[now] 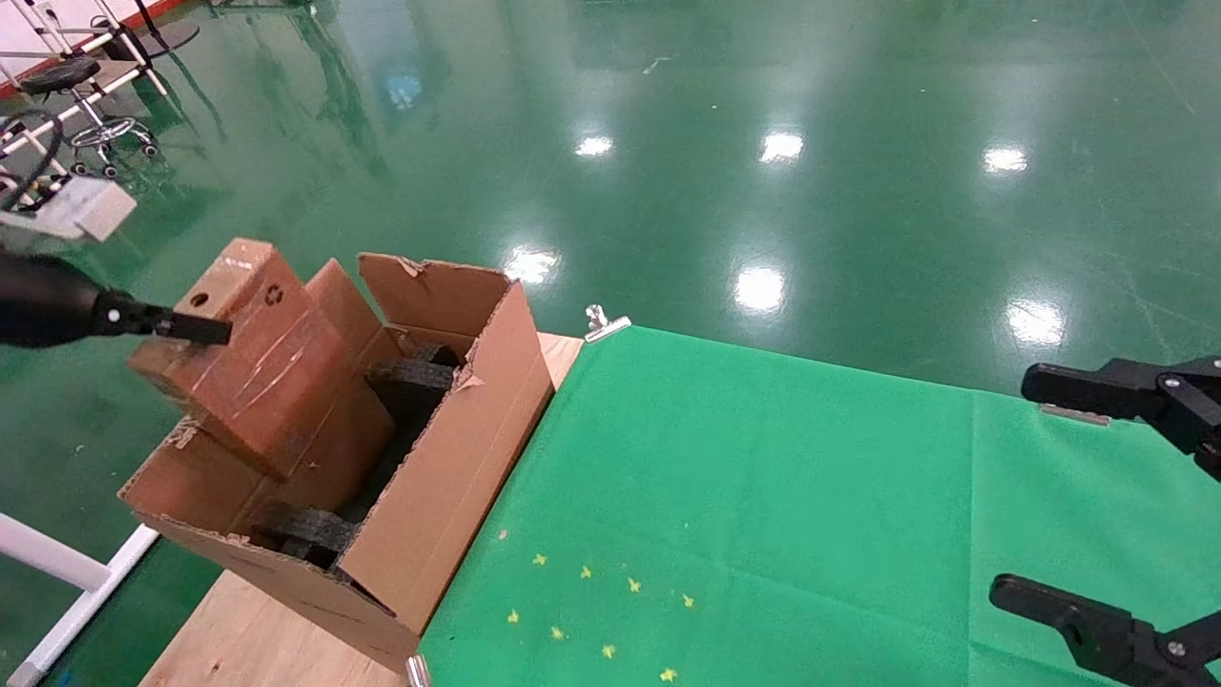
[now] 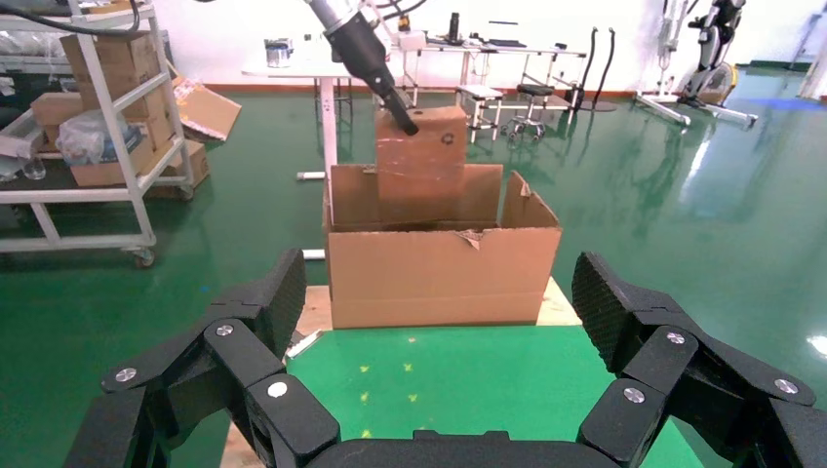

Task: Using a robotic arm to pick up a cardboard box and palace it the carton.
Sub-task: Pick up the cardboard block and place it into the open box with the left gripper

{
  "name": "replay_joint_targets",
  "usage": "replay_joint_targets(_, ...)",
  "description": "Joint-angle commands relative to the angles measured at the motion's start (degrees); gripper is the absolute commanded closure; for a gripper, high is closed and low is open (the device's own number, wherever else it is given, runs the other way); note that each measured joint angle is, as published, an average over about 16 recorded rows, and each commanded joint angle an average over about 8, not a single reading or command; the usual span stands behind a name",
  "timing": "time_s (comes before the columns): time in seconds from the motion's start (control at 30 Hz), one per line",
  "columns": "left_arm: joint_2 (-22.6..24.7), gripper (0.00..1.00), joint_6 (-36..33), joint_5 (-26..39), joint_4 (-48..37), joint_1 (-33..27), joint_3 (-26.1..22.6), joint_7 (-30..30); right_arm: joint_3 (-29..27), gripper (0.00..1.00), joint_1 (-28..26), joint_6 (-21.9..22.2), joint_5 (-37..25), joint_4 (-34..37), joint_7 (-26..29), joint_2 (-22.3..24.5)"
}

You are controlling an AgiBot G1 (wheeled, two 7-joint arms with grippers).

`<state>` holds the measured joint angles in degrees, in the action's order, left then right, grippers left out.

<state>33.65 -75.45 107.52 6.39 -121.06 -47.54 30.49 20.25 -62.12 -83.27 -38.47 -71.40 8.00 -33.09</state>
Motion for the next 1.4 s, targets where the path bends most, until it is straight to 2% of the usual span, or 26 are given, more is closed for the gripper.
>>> replay_joint_targets(0.03,0.21,1.00,1.13,0.05,-1.29,0.84,-0.06,-1.24,0.00,0.00,0.00,0.00,0.00,0.00,0.00,0.00)
replay_joint_targets(0.47,1.62,1.00,7.15,-1.59,-6.11,6.13,1.01,-3.20,0.00,0.00,0.00,0.00,0.00,0.00,0.00,0.00)
replay_joint_targets(0.87,3.54,1.00,17.64,-4.12,-7.68,12.81,2.77,-2.82,0.01,0.00,0.00,0.00,0.00,0.00,0.00,0.00)
replay_joint_targets(1.4,5.85,1.00,19.27,-5.33,-7.96,18.20,3.68,-2.14,0.01,0.00,0.00,0.00,0.01,0.00,0.00,0.00)
